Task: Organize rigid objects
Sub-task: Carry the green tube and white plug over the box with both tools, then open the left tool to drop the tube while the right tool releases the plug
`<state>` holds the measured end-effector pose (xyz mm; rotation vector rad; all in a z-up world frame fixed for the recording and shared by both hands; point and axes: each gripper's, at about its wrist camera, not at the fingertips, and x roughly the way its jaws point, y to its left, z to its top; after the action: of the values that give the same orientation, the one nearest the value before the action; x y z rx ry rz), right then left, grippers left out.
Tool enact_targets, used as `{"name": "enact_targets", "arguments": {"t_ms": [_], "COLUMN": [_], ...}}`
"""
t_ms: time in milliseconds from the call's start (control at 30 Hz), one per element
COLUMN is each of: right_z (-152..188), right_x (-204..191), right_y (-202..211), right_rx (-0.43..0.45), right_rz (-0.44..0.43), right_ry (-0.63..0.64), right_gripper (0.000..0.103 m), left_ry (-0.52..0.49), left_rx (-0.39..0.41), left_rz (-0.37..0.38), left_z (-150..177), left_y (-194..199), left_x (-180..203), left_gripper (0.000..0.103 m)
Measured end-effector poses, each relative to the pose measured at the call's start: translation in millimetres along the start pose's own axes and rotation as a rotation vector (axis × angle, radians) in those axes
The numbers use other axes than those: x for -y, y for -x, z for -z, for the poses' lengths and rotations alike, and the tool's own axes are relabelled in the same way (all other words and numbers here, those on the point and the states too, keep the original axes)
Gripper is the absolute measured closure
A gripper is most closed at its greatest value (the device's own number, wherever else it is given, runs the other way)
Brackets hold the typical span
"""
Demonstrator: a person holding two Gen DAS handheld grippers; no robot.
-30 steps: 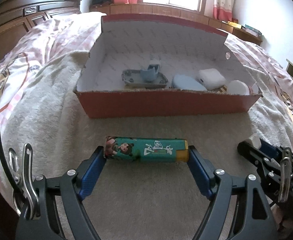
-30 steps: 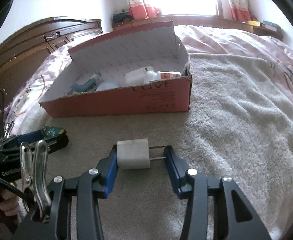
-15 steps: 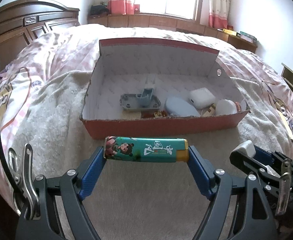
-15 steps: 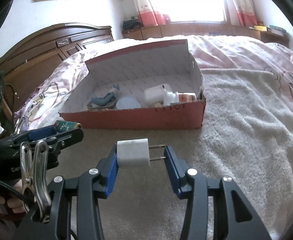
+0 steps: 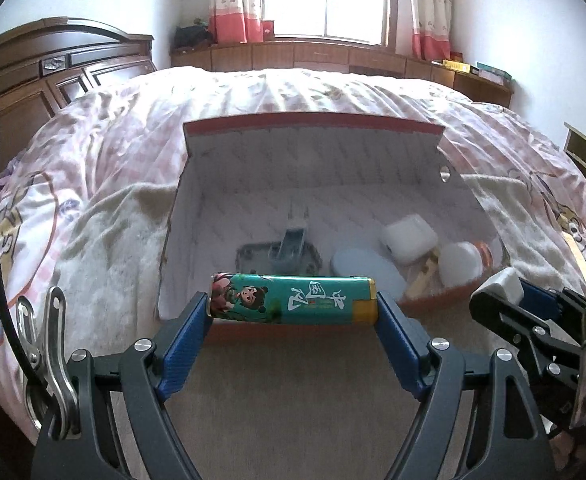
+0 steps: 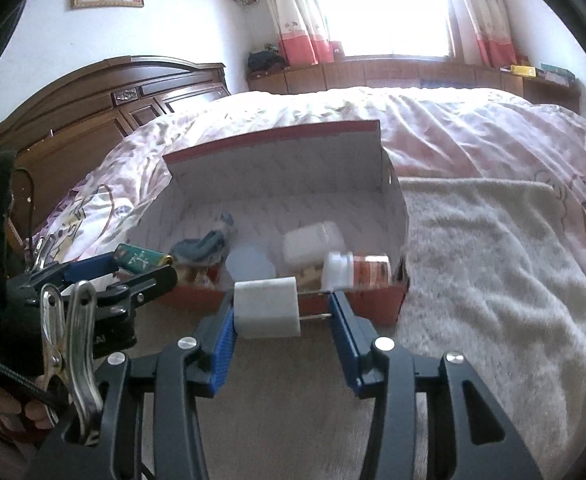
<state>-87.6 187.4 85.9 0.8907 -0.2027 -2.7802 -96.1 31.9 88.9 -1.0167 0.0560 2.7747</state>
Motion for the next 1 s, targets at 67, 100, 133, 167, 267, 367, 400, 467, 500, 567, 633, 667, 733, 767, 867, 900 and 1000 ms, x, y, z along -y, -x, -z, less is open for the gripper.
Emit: {"name": "enact_targets", "arguments": {"t_ms": [67, 100, 133, 167, 267, 367, 400, 467, 500, 567, 633, 667, 733, 767, 867, 900, 1000], "right_z": [-4, -7, -9, -11, -18, -24, -25, -28, -28, -29, -30, -30, -30, -30, -30, -30, -30], "right_x": [1, 2, 3, 3, 5, 7, 8, 10, 11, 12, 12, 12, 11, 11, 10, 11, 11], "right_y": [-3, -4, -6, -8, -14, -22, -24, -30, -32, -37, -40, -41, -44, -45, -48, -49, -50], "right_rx": [0.0, 0.001, 0.002, 0.003, 0.004, -0.001, -0.003, -0.009, -0.011, -0.019, -0.019, -0.02, -0.021, -0.021, -0.02, -0.019, -0.011], "right_rz": [0.003, 0.004, 0.007, 0.011, 0.023, 0.034, 0.037, 0.043, 0.045, 0.053, 0.055, 0.057, 0.061, 0.063, 0.072, 0.073, 0.07], "right_ry": [0.001, 0.002, 0.004, 0.007, 0.014, 0.018, 0.019, 0.019, 0.02, 0.021, 0.027, 0.03, 0.037, 0.04, 0.042, 0.04, 0.035], "right_gripper": [0.056, 0.056, 0.056, 0.056, 0.056, 0.056, 0.056, 0.056, 0.056, 0.056, 0.056, 0.056, 0.056, 0.056, 0.056, 0.054, 0.043], "left_ry": [0.004, 0.005, 0.007, 0.007, 0.011, 0.014, 0.015, 0.018, 0.019, 0.023, 0.028, 0.03, 0.031, 0.03, 0.033, 0.038, 0.065], "left_rx": [-0.001, 0.0, 0.001, 0.0, -0.002, -0.01, -0.012, -0.014, -0.017, -0.022, -0.029, -0.032, -0.036, -0.038, -0.052, -0.055, -0.087], "left_rz": [-0.003, -0.004, -0.006, -0.007, -0.01, -0.013, -0.014, -0.013, -0.016, -0.02, -0.018, -0.017, -0.019, -0.021, -0.025, -0.026, -0.044], "left_z": [-4, -6, -8, -10, -14, -18, -19, -20, -21, -21, -21, -21, -20, -20, -19, -19, -17], "left_y": [-4, -6, -8, -10, -17, -26, -28, -33, -36, -41, -45, -47, -51, -53, -57, -58, -65], "left_x": [0, -1, -1, -2, -2, -2, -2, -3, -3, -4, -5, -5, -6, -6, -7, -7, -10], "left_gripper": [0.021, 0.021, 0.021, 0.021, 0.021, 0.021, 0.021, 0.021, 0.021, 0.021, 0.021, 0.021, 0.021, 0.021, 0.021, 0.021, 0.021]}}
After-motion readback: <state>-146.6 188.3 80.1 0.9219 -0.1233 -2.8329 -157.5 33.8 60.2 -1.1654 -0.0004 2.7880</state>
